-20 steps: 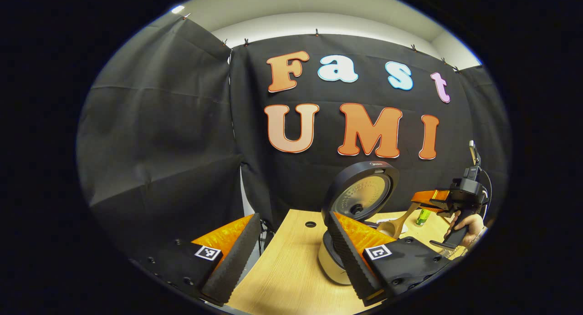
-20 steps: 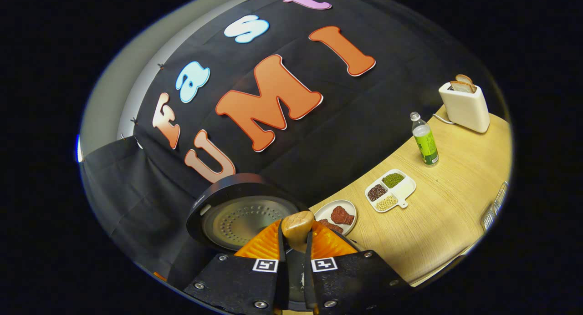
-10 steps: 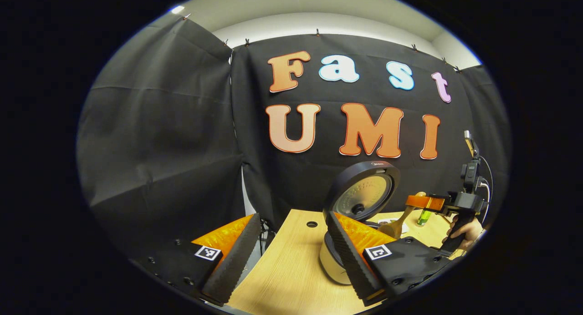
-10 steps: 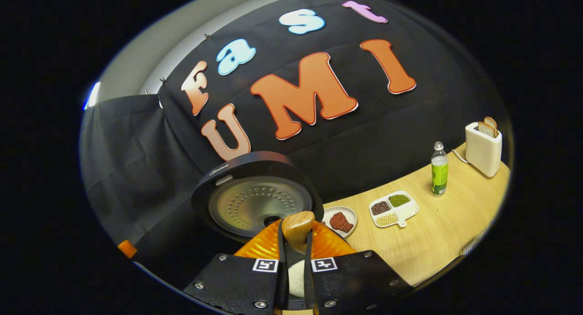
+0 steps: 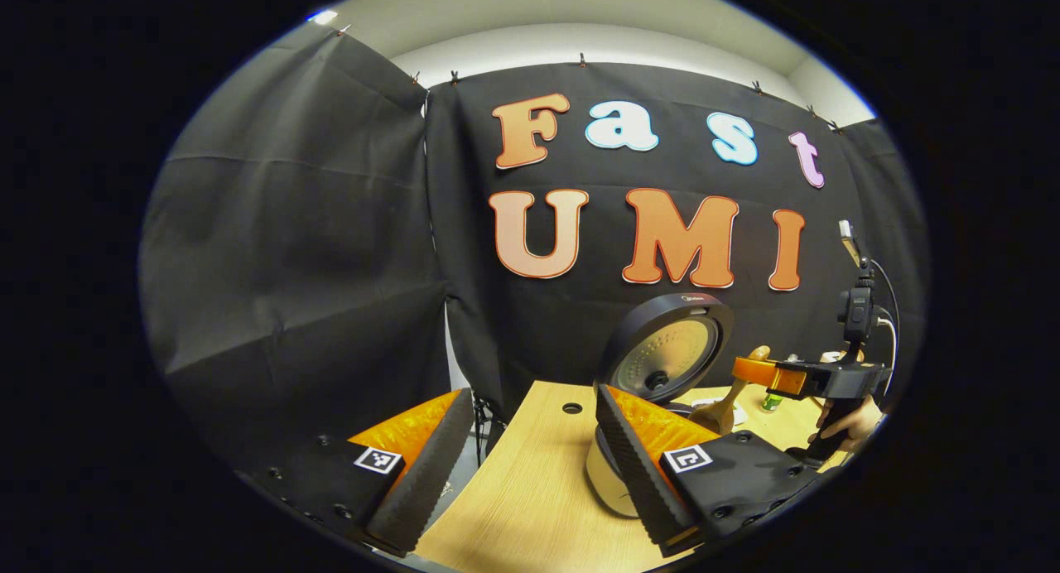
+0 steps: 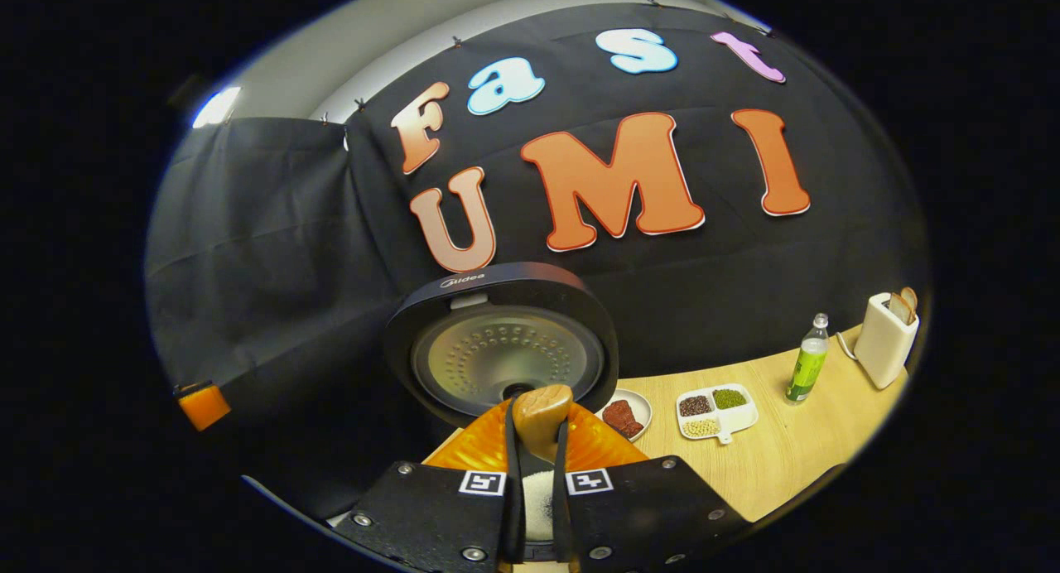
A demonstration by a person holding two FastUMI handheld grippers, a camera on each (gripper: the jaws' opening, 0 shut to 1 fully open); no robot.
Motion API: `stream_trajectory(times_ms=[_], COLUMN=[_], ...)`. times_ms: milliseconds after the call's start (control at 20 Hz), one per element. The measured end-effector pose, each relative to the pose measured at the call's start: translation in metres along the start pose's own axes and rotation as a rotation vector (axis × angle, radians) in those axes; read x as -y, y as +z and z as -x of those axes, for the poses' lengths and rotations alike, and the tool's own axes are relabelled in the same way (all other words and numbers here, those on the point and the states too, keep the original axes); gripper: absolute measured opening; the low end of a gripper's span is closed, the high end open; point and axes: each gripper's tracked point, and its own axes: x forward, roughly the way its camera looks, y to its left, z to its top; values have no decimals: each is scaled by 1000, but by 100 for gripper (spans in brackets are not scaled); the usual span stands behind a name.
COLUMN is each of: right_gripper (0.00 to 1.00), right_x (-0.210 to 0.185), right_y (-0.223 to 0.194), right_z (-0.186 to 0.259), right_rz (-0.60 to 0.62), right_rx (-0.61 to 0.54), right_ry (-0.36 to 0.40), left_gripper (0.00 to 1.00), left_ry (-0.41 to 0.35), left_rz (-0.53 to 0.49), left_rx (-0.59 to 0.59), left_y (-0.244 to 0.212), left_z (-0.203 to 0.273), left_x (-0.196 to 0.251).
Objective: Close the left gripper, press the button to open the rice cooker; take a wooden spoon from the chopstick holder with the right hand, scoop a spoonful of rice and pour it into the rice cooker, then put the wooden spoon back into the chopstick holder.
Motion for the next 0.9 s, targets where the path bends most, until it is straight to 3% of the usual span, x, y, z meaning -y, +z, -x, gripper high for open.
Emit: stream_trajectory(times_ms=[550, 900], right_gripper=[12, 12], right_x=[-22, -11], right_y=[-20, -1], right_z=[4, 19], right_rz=[243, 141], right_rx=[-35, -7], right_ry=[71, 72], left_gripper=[97, 97], left_ry=[18, 27], left_rz=[-1, 6], left_rx=[-8, -14], left_y=[-5, -6], left_z=[3, 7], left_x=[-5, -1])
